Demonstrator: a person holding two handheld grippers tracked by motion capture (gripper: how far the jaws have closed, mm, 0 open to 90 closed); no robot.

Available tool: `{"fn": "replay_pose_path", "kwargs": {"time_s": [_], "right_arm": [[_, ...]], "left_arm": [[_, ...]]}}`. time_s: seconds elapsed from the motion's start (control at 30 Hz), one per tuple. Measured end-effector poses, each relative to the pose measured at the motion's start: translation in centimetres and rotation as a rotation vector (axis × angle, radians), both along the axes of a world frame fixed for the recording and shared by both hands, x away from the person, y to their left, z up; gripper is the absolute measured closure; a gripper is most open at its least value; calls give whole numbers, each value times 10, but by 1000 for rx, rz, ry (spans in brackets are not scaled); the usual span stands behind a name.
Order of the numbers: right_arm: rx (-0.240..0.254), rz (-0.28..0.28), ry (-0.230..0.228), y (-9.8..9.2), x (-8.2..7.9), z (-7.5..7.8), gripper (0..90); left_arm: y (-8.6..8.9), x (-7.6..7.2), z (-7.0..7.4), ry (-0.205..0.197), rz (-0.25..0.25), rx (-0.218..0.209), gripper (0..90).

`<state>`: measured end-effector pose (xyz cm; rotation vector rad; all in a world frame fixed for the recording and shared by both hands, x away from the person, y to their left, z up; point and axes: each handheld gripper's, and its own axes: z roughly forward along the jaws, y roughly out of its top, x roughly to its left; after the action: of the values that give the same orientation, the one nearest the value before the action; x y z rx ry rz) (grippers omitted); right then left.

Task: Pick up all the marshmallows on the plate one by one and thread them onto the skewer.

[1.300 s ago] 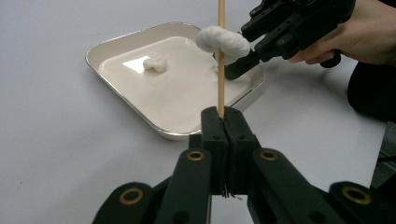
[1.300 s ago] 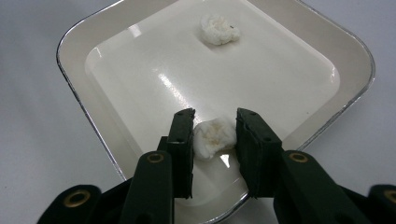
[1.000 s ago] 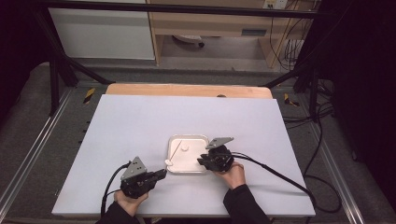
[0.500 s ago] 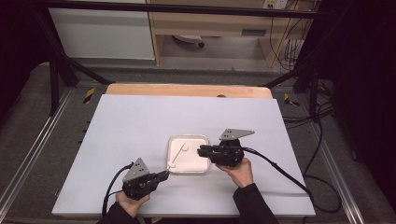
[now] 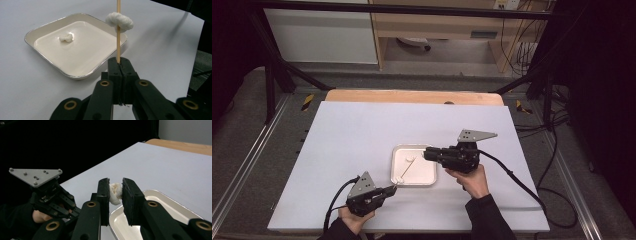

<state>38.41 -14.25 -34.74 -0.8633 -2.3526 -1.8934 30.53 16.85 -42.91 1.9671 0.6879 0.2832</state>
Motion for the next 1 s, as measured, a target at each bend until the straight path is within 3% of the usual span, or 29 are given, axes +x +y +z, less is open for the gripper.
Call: {"fn": "replay_pose_path", "kwargs": {"time_s": [0.8,1.0], "right_arm": [[0,55,46,11,1,-7,778],[-6,74,59,13,1,-10,808]], "left_arm": [[-1,-2,0,-17,-12,8,884],[-2,-2,0,-29,-18,32,884]]}}
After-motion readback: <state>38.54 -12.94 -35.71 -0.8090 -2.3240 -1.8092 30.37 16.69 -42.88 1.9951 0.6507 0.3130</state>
